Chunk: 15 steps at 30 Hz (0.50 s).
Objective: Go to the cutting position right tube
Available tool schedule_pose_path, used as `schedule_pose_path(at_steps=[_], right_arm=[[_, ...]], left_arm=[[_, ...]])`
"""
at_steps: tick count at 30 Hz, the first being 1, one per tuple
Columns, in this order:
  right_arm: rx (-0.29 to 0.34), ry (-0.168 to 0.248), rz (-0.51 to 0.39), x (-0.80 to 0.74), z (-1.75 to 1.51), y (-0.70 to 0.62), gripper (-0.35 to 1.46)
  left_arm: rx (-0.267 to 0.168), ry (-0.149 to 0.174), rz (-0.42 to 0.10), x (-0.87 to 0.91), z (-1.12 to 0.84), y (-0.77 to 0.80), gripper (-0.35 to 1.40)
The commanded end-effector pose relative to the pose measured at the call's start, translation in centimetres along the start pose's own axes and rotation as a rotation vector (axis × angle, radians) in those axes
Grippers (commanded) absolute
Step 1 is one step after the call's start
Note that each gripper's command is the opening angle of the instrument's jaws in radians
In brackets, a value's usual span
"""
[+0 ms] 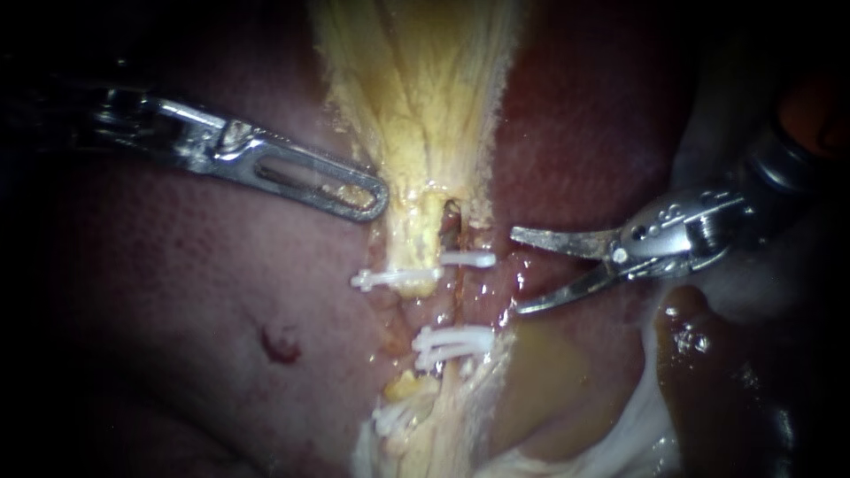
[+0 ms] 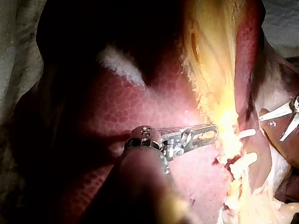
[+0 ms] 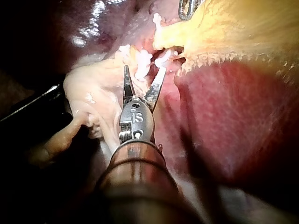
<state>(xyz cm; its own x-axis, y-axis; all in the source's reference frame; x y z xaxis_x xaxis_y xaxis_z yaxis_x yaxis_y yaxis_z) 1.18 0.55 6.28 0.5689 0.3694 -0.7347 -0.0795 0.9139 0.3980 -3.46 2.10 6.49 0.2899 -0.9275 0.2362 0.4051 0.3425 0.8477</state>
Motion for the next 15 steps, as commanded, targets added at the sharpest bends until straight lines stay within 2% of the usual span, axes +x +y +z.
schedule_pose_path(at_steps=[1,3,9,12,15], right_arm=[[0.001,0.000,0.000,0.00,0.00,0.00,1.45],[0.004,0.001,0.000,0.00,0.00,0.00,1.45],[0.012,0.002,-0.001,0.00,0.02,0.00,1.45],[0.012,0.002,-0.001,0.00,0.02,-0.01,1.45],[0.020,0.003,-0.001,0.00,0.02,-0.01,1.45]], left_arm=[[0.002,0.001,0.000,0.00,-0.04,-0.01,-0.35],[0.011,0.008,0.000,-0.02,-0.17,-0.01,-0.35],[-0.018,-0.018,-0.007,-0.09,-0.74,-0.02,-0.35],[-0.026,-0.028,-0.011,-0.10,-0.88,-0.02,-0.35],[-0.027,-0.029,-0.012,-0.11,-0.88,-0.02,-0.35]])
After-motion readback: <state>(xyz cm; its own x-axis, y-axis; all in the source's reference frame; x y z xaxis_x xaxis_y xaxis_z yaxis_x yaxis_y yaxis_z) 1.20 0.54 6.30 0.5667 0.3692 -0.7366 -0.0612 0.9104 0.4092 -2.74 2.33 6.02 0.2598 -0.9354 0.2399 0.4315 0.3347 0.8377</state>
